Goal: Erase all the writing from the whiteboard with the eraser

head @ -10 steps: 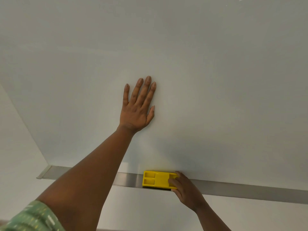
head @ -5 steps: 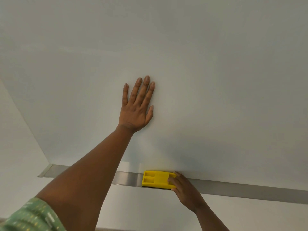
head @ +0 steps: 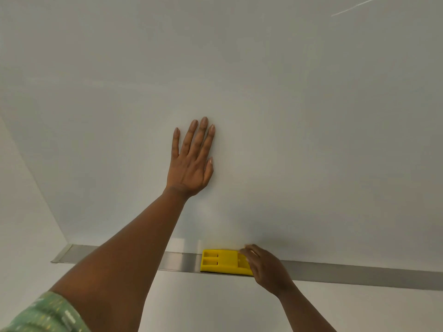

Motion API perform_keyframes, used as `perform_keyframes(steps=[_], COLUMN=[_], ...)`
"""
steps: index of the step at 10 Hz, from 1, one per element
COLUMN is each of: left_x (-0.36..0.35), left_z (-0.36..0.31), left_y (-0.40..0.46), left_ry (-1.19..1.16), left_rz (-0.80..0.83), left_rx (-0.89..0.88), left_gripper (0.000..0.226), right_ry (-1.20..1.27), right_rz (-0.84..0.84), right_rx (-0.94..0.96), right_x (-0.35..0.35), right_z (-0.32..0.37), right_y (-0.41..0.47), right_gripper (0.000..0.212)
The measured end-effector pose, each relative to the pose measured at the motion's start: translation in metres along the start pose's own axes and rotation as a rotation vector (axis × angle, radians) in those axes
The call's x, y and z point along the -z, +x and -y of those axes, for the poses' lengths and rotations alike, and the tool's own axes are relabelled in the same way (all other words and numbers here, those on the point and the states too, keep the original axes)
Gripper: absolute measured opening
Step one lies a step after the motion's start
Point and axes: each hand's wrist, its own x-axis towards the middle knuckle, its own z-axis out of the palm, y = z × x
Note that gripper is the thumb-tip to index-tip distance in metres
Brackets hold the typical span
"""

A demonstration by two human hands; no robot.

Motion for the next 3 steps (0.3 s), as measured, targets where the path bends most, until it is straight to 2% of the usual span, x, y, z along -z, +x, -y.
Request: perform_keyframes(steps=[1, 2, 3], left_x=[0.007, 0.012, 0.027], left_z=[0.000, 0.004, 0.005], left_y=[0.000, 0.003, 0.015], left_ry=[-0.021, -0.012, -0.028], left_rz=[0.004, -0.029, -0.041], left_rx=[0.004, -0.004, 0.025], left_gripper=[0.061, 0.062, 0.063], right_ry=[0.004, -0.063, -0.127], right_rz=[-0.137, -0.392, -0.487], right_rx=[0.018, 0.122, 0.133], right_x=[0.020, 0.039, 0.073], right_z=[0.001, -0.001, 0.005], right_y=[0.017, 0.042, 0.071], right_gripper=[0.031, 0.030, 0.031])
